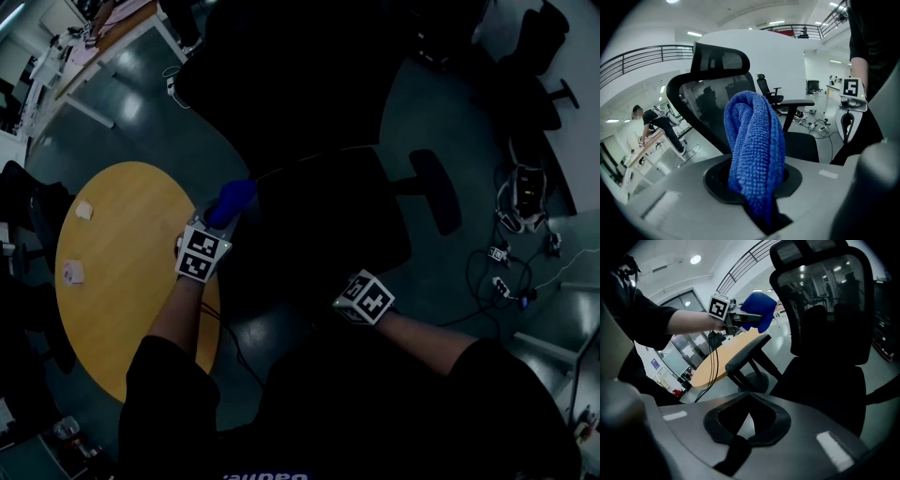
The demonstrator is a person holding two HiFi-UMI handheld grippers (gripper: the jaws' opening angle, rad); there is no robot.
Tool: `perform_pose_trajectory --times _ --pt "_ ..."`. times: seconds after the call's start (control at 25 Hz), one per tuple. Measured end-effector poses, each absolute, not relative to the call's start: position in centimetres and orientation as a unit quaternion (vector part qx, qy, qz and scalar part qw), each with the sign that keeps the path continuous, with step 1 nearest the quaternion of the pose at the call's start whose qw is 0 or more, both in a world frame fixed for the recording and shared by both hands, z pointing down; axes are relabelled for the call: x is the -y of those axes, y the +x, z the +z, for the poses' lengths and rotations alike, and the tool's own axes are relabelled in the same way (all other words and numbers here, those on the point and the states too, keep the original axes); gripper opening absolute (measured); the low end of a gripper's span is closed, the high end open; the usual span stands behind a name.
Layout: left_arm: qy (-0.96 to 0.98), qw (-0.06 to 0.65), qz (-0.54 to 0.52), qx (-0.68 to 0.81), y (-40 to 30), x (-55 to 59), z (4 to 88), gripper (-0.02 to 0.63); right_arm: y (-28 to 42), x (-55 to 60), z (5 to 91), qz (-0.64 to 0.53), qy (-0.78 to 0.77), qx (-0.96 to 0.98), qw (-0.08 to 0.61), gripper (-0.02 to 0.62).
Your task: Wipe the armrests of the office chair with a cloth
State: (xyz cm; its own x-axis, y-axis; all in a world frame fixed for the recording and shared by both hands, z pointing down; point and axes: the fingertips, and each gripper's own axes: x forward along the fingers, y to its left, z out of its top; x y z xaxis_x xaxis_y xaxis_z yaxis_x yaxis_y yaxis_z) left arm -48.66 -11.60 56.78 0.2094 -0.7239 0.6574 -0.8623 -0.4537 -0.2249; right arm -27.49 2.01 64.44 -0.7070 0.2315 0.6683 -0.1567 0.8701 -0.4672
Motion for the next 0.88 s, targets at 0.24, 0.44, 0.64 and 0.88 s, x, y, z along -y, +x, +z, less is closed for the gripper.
perform_pose_trajectory --times 0.24,0.44,0.64,0.88 --pt "0.779 0.097 0.413 0.462 -47.8 13.3 60.7 0.109 -25.9 -2.2 64.8 0.272 0.014 0.885 0.378 0.005" --pt "0.79 0.112 0.434 0.417 -46.4 11.5 63.5 0.109 -26.4 -3.4 64.6 0.271 0.01 0.885 0.378 0.005" --pt "0.798 0.119 0.419 0.416 -45.4 9.6 63.9 0.109 -26.5 -4.2 64.8 0.269 0.015 0.884 0.382 0.005" --pt "0.813 0.122 0.409 0.396 -42.9 6.4 63.8 0.109 -27.5 -5.3 63.9 0.266 0.006 0.889 0.373 0.005"
